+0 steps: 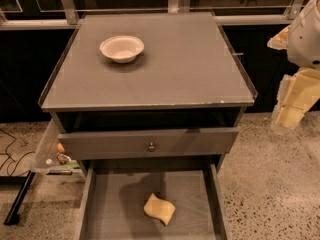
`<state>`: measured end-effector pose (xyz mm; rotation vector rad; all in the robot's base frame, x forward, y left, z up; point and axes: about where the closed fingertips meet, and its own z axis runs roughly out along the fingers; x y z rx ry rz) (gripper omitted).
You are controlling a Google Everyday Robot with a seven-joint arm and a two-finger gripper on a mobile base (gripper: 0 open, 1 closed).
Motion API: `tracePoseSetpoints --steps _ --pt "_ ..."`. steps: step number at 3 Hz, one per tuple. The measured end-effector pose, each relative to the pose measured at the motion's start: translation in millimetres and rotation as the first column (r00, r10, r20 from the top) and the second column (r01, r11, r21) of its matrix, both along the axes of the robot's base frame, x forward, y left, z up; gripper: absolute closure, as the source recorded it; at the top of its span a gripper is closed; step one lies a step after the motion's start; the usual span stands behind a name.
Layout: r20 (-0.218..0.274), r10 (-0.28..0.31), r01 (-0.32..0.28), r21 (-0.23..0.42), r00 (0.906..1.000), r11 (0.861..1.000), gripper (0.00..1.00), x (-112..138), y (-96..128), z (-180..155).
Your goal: Pick sponge from middle drawer and place on counter
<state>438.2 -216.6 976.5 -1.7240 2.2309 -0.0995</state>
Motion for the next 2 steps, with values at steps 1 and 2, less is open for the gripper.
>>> tracePoseSetpoints --steps 1,2 --pt "0.000 0.000 0.000 0.000 1.0000 1.000 0.00 0.0 0.0 0.0" --pt "-0.024 0.002 -0.002 0.012 0.9997 1.000 0.00 -7.3 -1.1 -20.1"
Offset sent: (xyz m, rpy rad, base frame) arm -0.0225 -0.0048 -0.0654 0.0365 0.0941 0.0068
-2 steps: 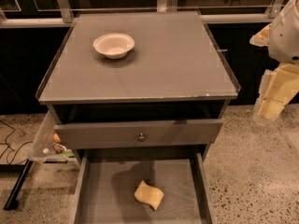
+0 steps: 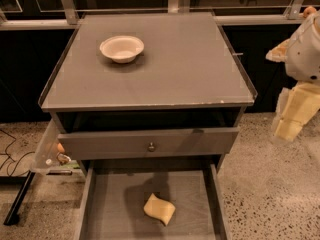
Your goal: Pick sponge from middle drawer and place on counter
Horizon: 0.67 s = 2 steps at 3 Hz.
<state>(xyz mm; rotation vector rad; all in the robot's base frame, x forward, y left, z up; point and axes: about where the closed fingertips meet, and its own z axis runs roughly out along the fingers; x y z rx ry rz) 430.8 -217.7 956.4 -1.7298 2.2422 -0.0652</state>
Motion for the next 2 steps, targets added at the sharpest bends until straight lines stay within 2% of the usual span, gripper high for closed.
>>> tracePoseSetpoints --steps 1,2 --pt "-0.043 0.026 -0.024 0.044 0.9987 0.999 0.00 -18.1 1.2 -50.2" --pt "-0.081 0.075 -0.066 0.111 0.9939 0.992 0.00 -38.0 4.7 -122.7"
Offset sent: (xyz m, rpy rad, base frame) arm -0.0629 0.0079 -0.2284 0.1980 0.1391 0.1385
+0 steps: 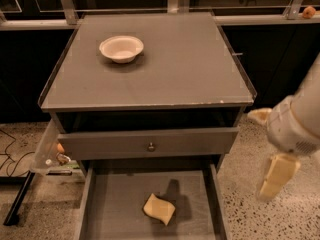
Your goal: Pick sponge from middle drawer and place on counter
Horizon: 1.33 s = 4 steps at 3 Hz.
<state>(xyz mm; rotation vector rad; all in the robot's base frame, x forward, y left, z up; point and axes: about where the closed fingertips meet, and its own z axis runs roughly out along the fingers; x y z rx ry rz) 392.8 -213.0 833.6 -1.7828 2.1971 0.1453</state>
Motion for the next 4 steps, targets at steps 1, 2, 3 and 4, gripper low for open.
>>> tracePoseSetpoints --steps 1,2,3,4 --pt "-0.024 0.037 -0.035 0.077 0.9990 0.996 0.00 -14.1 8.4 -71.3" --pt "-0.027 0.038 -0.034 0.144 0.9989 0.989 0.00 -11.6 28.3 -149.3" --pt "-0.017 0.033 -0.031 0.141 0.9993 0.990 0.00 -9.0 27.7 -147.9" --pt "-0.041 0.048 -0.040 0.172 0.9980 0.984 0.00 -10.5 40.8 -175.9"
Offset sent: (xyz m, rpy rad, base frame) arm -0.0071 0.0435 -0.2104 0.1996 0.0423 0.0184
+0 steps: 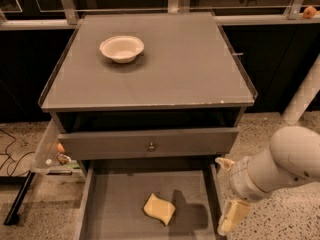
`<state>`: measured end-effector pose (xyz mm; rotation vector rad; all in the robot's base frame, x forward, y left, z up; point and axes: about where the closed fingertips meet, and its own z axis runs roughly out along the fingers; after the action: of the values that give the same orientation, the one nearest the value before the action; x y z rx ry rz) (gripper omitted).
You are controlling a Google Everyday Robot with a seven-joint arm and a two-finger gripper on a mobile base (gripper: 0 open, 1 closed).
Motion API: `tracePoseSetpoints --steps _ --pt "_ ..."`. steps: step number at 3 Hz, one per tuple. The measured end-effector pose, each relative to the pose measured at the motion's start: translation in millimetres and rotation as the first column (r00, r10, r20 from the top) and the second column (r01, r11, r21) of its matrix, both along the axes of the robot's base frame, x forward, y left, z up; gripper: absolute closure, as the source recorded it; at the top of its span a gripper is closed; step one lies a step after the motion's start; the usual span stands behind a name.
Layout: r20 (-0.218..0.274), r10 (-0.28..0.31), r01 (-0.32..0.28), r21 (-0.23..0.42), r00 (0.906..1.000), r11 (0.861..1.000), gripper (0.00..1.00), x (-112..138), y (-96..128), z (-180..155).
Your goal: Pick sponge from middle drawer and place on counter
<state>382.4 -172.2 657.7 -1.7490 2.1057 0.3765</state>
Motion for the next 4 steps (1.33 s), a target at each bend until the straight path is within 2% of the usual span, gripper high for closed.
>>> tracePoseSetpoints --steps 1,3,4 --pt "0.001 -0.005 0.005 0.098 1.0000 0.995 0.00 6.7 19.6 -54.8" --pt "0.090 -0.058 0.033 0.255 0.9942 0.966 0.00 26.5 59.7 -130.4" --pt "0.090 -0.058 0.033 0.255 0.9942 0.966 0.00 26.5 59.8 -130.5"
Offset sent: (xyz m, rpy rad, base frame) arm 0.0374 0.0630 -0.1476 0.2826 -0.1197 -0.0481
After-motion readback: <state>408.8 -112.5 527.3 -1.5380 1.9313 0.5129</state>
